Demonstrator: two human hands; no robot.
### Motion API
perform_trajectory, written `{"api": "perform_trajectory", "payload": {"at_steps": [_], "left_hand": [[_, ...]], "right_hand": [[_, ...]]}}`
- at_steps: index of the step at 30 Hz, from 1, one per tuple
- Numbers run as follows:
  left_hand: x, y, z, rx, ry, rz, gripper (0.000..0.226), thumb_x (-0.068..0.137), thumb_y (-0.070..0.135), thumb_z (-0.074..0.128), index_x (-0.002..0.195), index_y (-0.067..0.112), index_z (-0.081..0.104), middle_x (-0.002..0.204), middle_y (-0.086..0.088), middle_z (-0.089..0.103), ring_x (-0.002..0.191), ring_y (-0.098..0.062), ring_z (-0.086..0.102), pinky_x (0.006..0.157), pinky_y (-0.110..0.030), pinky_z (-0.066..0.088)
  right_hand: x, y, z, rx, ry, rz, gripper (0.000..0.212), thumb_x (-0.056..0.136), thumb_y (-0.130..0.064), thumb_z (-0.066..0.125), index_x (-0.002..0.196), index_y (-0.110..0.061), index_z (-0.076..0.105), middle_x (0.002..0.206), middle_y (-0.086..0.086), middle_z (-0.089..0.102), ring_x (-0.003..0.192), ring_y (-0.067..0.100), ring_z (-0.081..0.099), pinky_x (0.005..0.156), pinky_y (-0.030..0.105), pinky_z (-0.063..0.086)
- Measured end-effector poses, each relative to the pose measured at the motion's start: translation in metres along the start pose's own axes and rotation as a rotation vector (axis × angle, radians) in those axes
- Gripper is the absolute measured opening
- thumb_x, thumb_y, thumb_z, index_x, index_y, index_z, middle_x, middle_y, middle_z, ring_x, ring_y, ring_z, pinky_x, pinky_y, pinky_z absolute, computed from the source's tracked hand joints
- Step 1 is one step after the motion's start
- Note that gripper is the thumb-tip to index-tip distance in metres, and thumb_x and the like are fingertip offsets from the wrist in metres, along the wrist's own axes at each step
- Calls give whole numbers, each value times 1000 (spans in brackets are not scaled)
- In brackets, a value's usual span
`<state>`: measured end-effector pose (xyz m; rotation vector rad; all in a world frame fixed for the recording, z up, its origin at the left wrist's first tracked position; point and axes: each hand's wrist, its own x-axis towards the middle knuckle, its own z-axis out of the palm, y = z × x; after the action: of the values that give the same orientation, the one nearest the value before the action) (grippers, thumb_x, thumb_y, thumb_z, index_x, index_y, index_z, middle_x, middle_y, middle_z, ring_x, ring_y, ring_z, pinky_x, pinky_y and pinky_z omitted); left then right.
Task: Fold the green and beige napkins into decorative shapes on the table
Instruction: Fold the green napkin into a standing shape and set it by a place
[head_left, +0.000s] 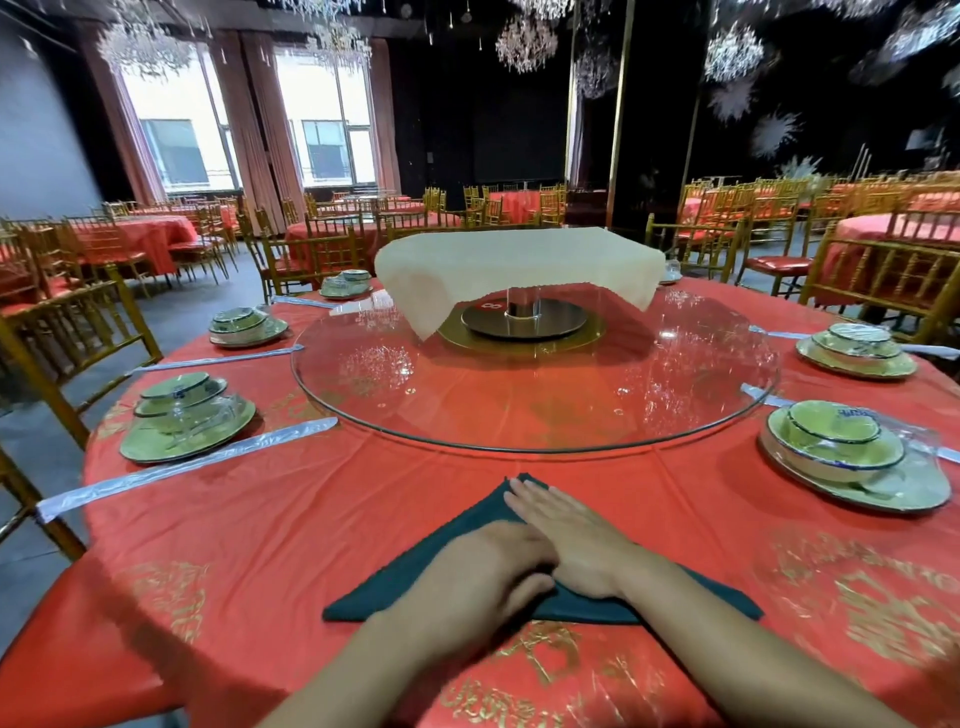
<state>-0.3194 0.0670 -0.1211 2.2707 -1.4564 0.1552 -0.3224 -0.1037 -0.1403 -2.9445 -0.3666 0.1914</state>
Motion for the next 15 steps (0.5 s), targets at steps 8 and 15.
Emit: {"api": "perform_trajectory", "payload": {"at_steps": [8,15], "left_hand": [[7,-3,17,-87,-4,-100,42,90,35,52,130,26,42,130,10,47,119,-6,44,99,-22,35],[43,8,34,388,-32,-147,46,87,54,28,87,26,64,77,4,56,67,-15,57,58,-26,42]], "right_hand": [[-23,12,-23,281,145,-1,50,101,-15,31,148,-17,13,157,-2,6,144,6,3,109,13,-3],[-54,33,1,-21,232,111,112,56,-73,-31,149,-22,6,158,-4,-2,138,2,-15,109,19,-15]]}}
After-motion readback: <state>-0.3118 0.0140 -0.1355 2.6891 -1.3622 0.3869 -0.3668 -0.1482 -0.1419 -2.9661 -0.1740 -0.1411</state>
